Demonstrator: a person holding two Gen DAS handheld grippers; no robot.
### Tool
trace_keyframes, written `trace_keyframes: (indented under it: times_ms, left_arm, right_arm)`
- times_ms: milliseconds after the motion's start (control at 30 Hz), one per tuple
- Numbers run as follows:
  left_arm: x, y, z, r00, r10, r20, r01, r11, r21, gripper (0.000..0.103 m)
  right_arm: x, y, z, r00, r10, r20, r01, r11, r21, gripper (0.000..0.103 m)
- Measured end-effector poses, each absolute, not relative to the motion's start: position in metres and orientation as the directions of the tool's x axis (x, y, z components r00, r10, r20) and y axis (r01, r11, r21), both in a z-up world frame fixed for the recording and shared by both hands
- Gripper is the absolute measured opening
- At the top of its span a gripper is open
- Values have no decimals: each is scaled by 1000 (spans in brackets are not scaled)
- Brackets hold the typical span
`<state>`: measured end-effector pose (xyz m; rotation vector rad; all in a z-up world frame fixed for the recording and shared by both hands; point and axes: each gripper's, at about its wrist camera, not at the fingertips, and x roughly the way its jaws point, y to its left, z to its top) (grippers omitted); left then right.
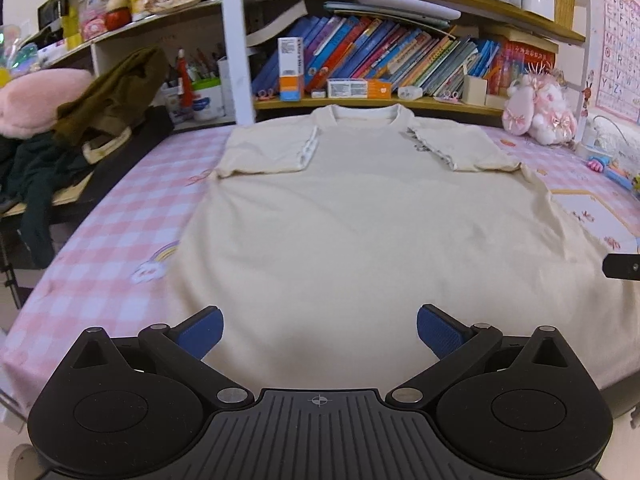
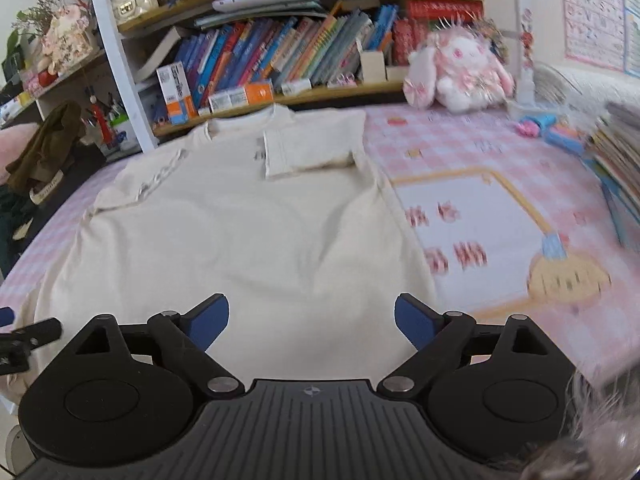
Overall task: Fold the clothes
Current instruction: 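Move both grippers back toward the hem of the shirt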
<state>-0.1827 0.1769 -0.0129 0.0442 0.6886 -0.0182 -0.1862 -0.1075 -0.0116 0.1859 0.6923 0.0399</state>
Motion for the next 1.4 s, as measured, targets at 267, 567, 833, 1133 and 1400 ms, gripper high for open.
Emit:
trace_keyframes:
  times_ms: [267, 567, 833, 1133, 1400]
  left_arm:
    - [-206, 216, -10, 775, 31, -632, -27, 1000, 16, 103]
    - [-217, 243, -10, 786, 51, -616, -103, 993, -50, 103]
    - [-219, 244, -14, 778, 48, -626, -95, 995, -42, 103]
    - [-225, 255, -19, 762, 59, -645, -118, 992, -48, 103]
    - [-229, 263, -21, 748, 70, -660, -132, 990, -45, 103]
  right_arm:
    - [-212, -102, -17, 743, 86, -664, 98, 967, 235, 90]
    - [-220, -106, -19, 716, 57, -696, 120, 972, 203, 90]
    - [-223, -102, -21, 709, 63, -702, 117, 972, 204, 90]
    - [-230, -104, -25, 698, 51, -714, 160, 961, 224, 90]
    - [-234, -101, -28, 689, 61, -722, 166, 957, 238, 90]
